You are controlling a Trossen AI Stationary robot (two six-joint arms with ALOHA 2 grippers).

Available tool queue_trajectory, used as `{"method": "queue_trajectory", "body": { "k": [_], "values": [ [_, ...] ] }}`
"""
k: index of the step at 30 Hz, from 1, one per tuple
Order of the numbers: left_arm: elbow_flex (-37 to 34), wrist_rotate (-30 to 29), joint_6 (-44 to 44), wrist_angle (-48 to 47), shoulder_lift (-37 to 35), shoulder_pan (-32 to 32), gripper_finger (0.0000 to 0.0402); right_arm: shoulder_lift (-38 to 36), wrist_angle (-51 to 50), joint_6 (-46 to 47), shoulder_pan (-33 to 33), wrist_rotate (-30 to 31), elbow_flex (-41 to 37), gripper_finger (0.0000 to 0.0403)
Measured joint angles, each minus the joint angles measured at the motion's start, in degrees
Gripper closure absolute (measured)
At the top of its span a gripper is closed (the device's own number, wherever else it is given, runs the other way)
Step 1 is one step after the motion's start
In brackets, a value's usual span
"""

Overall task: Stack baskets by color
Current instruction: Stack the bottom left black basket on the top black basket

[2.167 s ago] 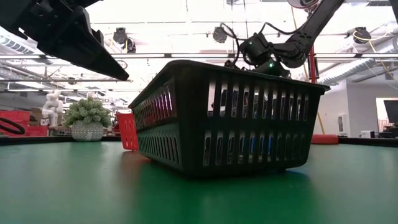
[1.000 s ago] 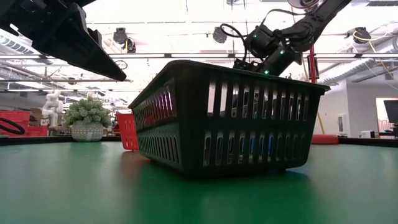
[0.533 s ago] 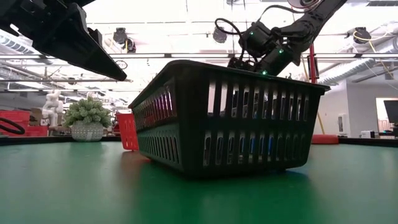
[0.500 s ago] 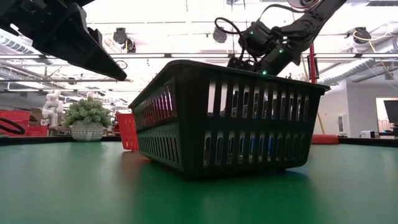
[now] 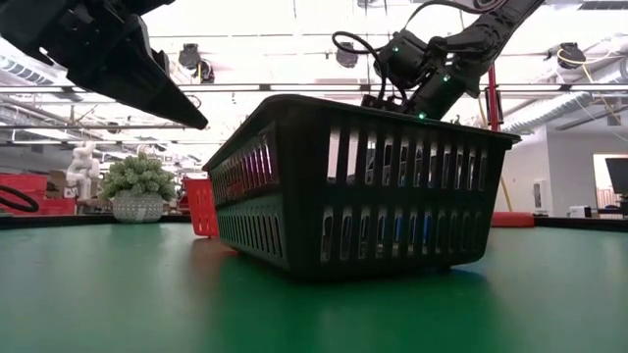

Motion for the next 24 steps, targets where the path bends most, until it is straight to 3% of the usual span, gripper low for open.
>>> {"method": "queue_trajectory", "body": {
  "k": [9,16,24],
  "values": [
    [0.0,-0.02,0.83,0.69,0.0,0.02,0.0218,5.4,8.79,-0.11,0.17,8.15,0.27,0.0401],
    [0.0,0.02,1.86,2.17,0.0,0.04,0.0218,13.12,7.42,-1.5,0.15,15.49,5.03,0.0401],
    [0.0,0.44,1.44,2.47,0.0,-0.39,0.0218,16.74,7.41,-1.93,0.15,15.68,10.41,0.0401]
  ]
}}
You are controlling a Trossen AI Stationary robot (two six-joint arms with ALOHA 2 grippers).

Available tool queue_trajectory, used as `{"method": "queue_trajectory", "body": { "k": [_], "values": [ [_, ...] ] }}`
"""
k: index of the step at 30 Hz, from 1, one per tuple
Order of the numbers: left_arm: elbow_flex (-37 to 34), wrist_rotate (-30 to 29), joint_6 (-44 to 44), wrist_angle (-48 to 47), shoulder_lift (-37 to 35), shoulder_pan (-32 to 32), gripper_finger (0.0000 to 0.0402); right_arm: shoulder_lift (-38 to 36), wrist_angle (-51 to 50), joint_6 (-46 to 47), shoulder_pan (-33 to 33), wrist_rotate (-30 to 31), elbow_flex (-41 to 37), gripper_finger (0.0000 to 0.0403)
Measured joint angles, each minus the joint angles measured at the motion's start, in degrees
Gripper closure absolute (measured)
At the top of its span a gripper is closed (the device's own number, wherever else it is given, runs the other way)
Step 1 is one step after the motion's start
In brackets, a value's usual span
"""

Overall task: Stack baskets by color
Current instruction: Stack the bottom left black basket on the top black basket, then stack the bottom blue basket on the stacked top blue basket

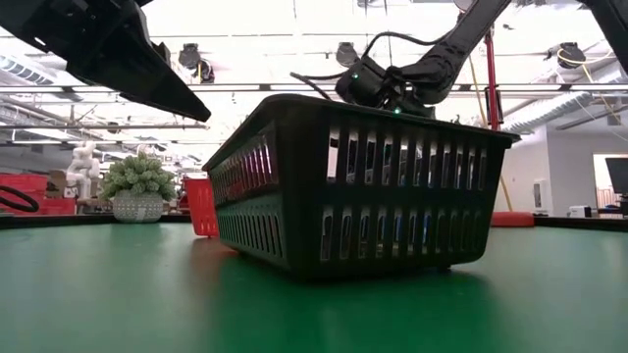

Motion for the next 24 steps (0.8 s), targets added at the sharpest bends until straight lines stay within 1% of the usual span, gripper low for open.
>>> {"method": "queue_trajectory", "body": {
  "k": [4,8,11,14,18,20,24],
  "values": [
    [0.0,0.04,-0.22,-0.02,0.0,-0.65,0.0218,-0.02,0.16,0.59,0.02,1.11,1.13,0.0401],
    [0.0,0.06,-0.84,-0.03,0.0,-1.12,0.0218,-0.02,0.31,0.51,0.0,0.75,1.48,0.0401],
    [0.0,0.08,-1.51,-0.47,0.0,-1.12,0.0218,-0.02,0.26,0.57,-0.04,-3.52,1.48,0.0401],
    [0.0,0.08,-1.51,-0.54,0.0,-1.1,0.0218,-0.57,0.83,0.86,0.07,-5.55,1.51,0.0401],
    [0.0,0.08,-1.71,-0.62,0.0,-1.1,0.0218,-3.17,-1.37,0.83,0.39,-6.62,1.54,0.0401],
    [0.0,0.08,-1.91,-1.07,0.0,-1.1,0.0218,-5.51,-4.68,0.85,0.54,-6.62,1.52,0.0401],
    [0.0,0.08,-2.18,-1.23,0.0,-1.1,0.0218,-12.29,-10.36,2.31,1.57,-6.62,1.5,0.0401]
  ]
}}
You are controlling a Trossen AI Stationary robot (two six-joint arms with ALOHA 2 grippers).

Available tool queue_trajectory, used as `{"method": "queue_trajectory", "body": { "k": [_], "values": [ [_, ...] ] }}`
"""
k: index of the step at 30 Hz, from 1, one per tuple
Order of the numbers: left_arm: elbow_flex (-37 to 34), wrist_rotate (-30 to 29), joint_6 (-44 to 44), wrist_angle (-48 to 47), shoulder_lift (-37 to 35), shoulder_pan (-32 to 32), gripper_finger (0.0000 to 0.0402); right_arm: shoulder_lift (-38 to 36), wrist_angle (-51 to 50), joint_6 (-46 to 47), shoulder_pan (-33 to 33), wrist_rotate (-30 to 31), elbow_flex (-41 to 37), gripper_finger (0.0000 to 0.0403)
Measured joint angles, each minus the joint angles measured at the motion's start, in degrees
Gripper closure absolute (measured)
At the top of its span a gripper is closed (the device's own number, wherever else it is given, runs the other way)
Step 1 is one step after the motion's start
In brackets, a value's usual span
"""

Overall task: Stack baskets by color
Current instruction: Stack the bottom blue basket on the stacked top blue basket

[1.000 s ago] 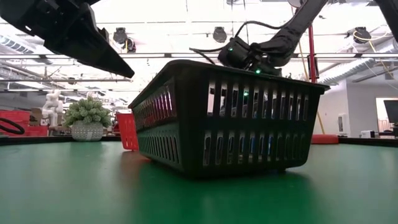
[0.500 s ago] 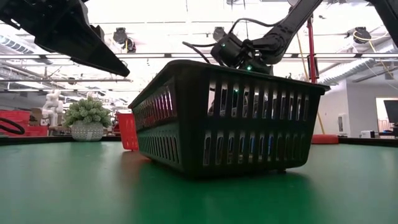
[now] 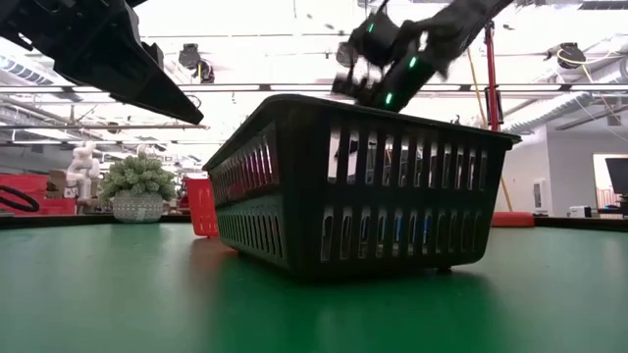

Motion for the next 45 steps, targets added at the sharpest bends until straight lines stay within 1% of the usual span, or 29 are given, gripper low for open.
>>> {"method": "queue_trajectory", "body": {
  "k": [3,7,10,13,16,19,21,25,29,31,33,37,42,45],
  "values": [
    [0.0,0.0,0.14,0.11,0.0,0.02,0.0218,-5.83,-3.93,1.12,1.76,-0.11,0.0,0.0401],
    [0.96,0.14,4.15,0.62,0.03,0.15,0.0218,-12.26,-6.15,1.57,5.21,-0.09,0.0,0.0401],
    [4.55,0.18,9.35,-0.35,0.04,0.95,0.0218,-15.43,-6.0,1.65,8.57,-0.05,0.0,0.0401],
    [9.37,1.1,13.21,-5.42,0.04,3.47,0.0218,-17.88,-6.32,1.19,11.59,0.03,0.0,0.0401],
    [14.29,3.23,17.14,-9.99,0.02,6.78,0.0218,-20.09,-6.6,1.0,13.8,0.12,0.0,0.0401],
    [17.71,7.3,22.82,-12.5,0.02,10.48,0.0218,-21.6,-6.75,-0.42,15.52,0.18,0.0,0.0401],
    [19.61,9.5,27.44,-12.47,0.02,12.75,0.0218,-22.15,-8.47,-0.53,16.38,0.18,0.0,0.0401],
    [23.06,10.19,36.08,-12.39,1.53,16.0,0.0218,-23.12,-17.07,-0.83,17.36,0.16,-0.05,0.0401],
    [25.67,11.21,41.0,-12.61,4.2,19.17,0.0218,-24.51,-24.01,1.52,17.35,0.13,-0.07,0.0401],
    [26.19,12.88,42.48,-13.55,5.45,20.93,0.0218,-25.19,-24.87,2.75,17.35,0.13,-0.07,0.0401],
    [26.58,15.91,43.76,-13.4,7.14,22.94,0.0218,-25.94,-25.21,2.97,17.35,0.11,-0.07,0.0401],
    [26.64,20.44,43.65,-14.27,10.1,26.35,0.0218,-26.53,-24.89,4.74,17.35,0.02,-0.07,0.0401],
    [26.6,20.7,43.73,-14.97,13.59,29.13,0.0218,-26.59,-27.44,9.06,17.59,-0.06,-0.07,0.0401],
    [26.6,23.3,44.42,-14.77,15.49,30.72,0.0218,-26.59,-29.32,11.01,17.97,-0.08,-0.07,0.0401]
  ]
}}
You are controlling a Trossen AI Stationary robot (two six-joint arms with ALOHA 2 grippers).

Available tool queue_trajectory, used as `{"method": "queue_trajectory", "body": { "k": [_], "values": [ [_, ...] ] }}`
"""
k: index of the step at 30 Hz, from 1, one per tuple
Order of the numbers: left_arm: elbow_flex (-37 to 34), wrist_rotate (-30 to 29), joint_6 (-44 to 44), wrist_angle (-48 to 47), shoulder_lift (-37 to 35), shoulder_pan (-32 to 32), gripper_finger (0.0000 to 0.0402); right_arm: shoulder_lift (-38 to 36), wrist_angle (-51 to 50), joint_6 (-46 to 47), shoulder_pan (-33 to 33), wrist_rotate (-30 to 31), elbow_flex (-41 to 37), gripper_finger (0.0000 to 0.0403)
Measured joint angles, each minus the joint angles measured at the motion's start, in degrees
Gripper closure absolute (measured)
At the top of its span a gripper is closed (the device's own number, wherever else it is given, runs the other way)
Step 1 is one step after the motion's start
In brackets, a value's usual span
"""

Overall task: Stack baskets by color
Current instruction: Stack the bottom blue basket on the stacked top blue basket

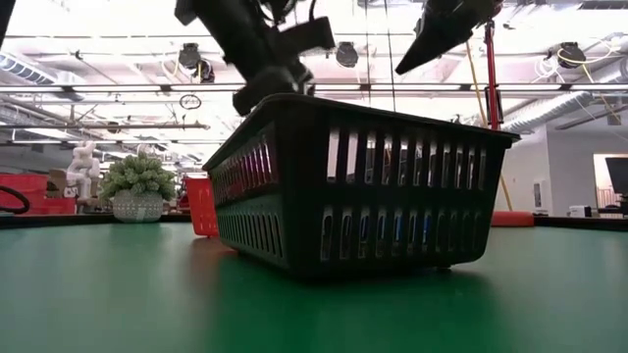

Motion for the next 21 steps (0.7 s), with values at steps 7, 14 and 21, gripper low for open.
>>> {"method": "queue_trajectory", "body": {
  "k": [7,14,21],
  "values": [
    [0.46,4.91,3.24,2.93,3.77,1.84,0.0218,0.0,-1.91,2.6,1.52,0.03,0.0,0.0401],
    [5.95,6.63,6.64,-0.55,7.57,1.93,0.0218,0.02,-3.06,4.04,3.33,0.04,0.0,0.0401],
    [11.43,6.67,10.3,-3.67,13.03,2.07,0.0218,-0.15,-3.41,4.55,4.17,0.06,-1.71,0.0401]
  ]
}}
